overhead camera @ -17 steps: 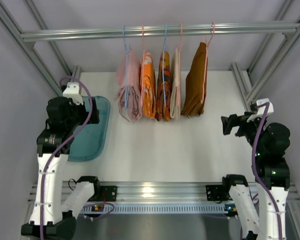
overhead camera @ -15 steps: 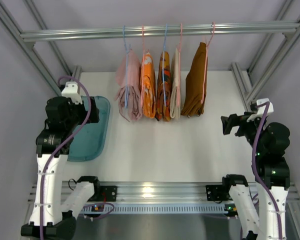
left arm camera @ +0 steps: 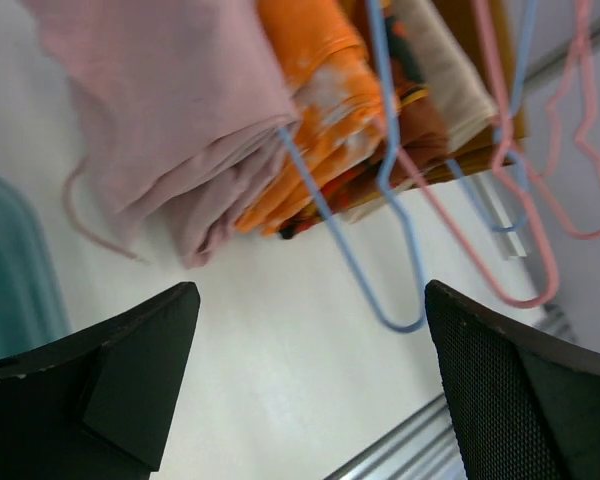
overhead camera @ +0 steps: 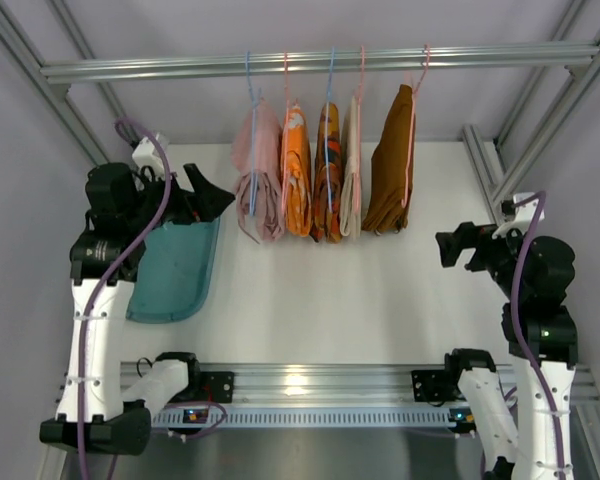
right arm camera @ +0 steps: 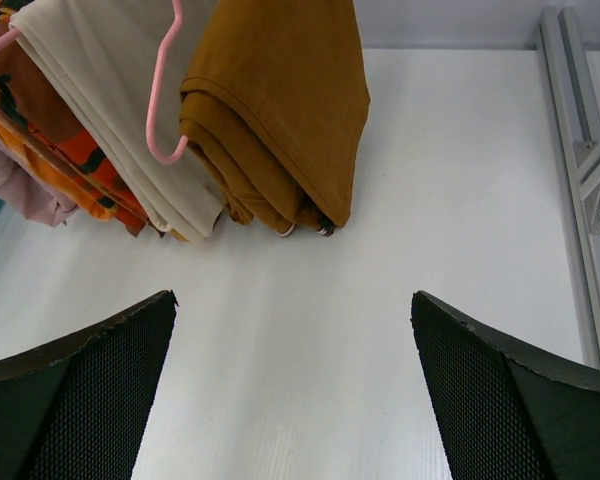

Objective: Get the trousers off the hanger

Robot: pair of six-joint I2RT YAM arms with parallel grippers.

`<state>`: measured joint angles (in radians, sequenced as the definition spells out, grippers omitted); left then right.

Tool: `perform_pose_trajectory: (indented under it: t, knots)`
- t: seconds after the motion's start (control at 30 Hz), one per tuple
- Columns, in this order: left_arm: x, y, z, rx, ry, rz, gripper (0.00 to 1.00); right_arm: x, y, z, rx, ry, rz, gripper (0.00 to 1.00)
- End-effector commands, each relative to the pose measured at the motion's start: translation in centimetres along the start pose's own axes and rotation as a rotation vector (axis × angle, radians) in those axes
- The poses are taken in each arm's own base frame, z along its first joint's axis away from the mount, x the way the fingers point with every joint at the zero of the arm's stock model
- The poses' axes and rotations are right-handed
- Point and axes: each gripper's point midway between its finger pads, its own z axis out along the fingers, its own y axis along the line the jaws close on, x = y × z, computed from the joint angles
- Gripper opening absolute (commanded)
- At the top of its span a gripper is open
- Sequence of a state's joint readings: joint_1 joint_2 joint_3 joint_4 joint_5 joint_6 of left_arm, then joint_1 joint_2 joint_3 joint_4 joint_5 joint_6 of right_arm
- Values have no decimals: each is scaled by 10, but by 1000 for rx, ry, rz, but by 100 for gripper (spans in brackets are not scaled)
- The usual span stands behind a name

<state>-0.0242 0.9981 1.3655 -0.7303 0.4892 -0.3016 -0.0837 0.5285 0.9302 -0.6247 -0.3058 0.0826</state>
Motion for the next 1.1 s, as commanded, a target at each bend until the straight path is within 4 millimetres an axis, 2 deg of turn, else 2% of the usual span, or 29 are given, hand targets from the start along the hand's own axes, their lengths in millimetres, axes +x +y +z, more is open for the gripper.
perform_pose_trajectory:
  t: [0.0, 0.1, 0.13, 0.17, 0.23, 0.37, 0.43, 0.5, 0.53, 0.63, 0.77, 1.07]
  knots:
    - [-33, -60, 4, 342, -65, -90, 99, -3, 2, 0, -12, 14, 20, 99]
    - [-47, -69, 15, 427, -88, -180, 98, -13, 2, 0, -10, 3, 5, 100]
    - [-60, -76, 17, 486, -139, -151, 98, -17, 2, 1, -10, -1, -1, 99]
    - [-65, -77, 19, 507, -154, -161, 97, -19, 1, 1, -9, -1, -1, 100]
    - [-76, -78, 29, 557, -178, -185, 96, -24, 2, 2, -12, -1, -7, 100]
    - [-82, -71, 50, 579, -171, -206, 92, -36, 2, 4, -16, -12, -21, 99]
    - [-82, -66, 62, 589, -151, -232, 92, -49, 2, 2, -10, -36, -29, 99]
    - [-83, -69, 66, 632, -134, -240, 90, -56, 3, 2, -10, -49, -36, 99]
    - [-82, -65, 76, 637, -115, -257, 88, -60, 3, 2, -11, -55, -37, 100]
    - [-78, -60, 89, 666, -65, -293, 83, -64, 2, 3, -6, -57, -44, 100]
    - [-78, -64, 89, 714, -53, -309, 76, -62, 0, 3, 0, -50, -46, 99]
    - [-75, -74, 97, 720, -57, -297, 70, -59, 0, 7, -8, -41, -44, 100]
